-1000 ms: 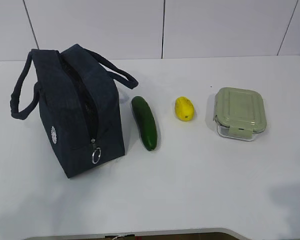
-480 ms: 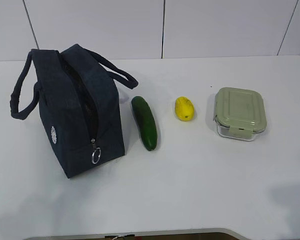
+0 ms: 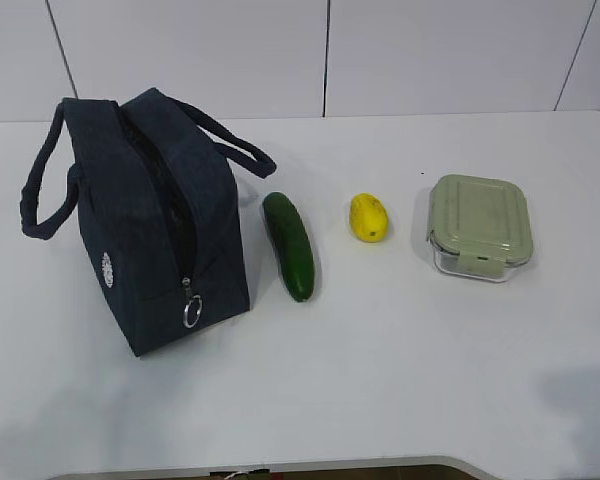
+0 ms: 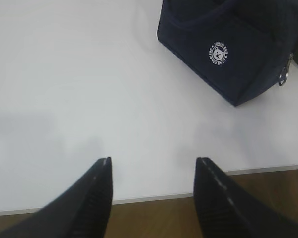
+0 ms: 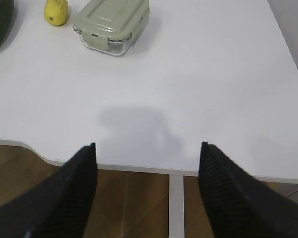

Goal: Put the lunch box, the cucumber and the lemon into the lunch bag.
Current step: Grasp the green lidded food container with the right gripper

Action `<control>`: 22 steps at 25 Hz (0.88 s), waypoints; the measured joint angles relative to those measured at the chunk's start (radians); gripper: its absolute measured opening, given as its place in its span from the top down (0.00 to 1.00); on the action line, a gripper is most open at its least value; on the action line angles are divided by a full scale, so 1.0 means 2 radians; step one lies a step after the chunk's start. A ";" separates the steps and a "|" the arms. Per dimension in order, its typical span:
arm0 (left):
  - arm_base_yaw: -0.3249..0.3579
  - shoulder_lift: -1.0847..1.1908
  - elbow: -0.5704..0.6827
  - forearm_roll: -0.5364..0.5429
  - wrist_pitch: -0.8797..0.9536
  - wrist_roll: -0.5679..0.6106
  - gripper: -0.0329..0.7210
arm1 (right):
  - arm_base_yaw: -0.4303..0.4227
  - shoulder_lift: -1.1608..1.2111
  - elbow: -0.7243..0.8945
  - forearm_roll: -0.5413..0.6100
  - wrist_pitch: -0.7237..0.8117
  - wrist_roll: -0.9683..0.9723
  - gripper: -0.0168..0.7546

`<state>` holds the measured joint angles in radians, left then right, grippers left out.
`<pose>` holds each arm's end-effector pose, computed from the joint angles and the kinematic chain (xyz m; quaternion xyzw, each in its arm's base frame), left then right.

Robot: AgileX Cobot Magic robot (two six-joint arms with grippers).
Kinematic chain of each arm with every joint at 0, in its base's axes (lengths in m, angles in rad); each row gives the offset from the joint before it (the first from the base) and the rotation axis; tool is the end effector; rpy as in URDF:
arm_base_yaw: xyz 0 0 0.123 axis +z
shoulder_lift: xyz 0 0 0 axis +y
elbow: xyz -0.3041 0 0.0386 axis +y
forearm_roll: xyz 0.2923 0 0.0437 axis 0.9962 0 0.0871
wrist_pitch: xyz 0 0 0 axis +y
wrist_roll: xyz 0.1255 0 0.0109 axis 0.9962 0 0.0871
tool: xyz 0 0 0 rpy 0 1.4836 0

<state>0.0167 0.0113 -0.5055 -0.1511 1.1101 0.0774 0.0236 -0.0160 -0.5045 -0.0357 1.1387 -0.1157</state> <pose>0.0413 -0.0163 0.2796 0.0308 0.8643 -0.0519 0.4994 0.0358 -0.0032 0.2762 -0.0588 0.8657 -0.0406 0.4954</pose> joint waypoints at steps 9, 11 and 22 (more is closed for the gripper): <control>0.000 0.000 0.000 0.000 0.000 0.000 0.45 | 0.000 0.000 0.000 0.000 0.000 0.001 0.31; 0.000 0.000 0.000 0.000 0.000 0.000 0.45 | 0.000 0.000 0.000 0.000 0.000 0.001 0.31; 0.000 0.000 0.000 0.000 0.000 0.000 0.46 | 0.000 0.000 0.000 0.000 0.001 0.001 0.31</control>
<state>0.0167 0.0113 -0.5055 -0.1511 1.1101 0.0774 0.0236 -0.0160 -0.5045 -0.0357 1.1406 -0.1140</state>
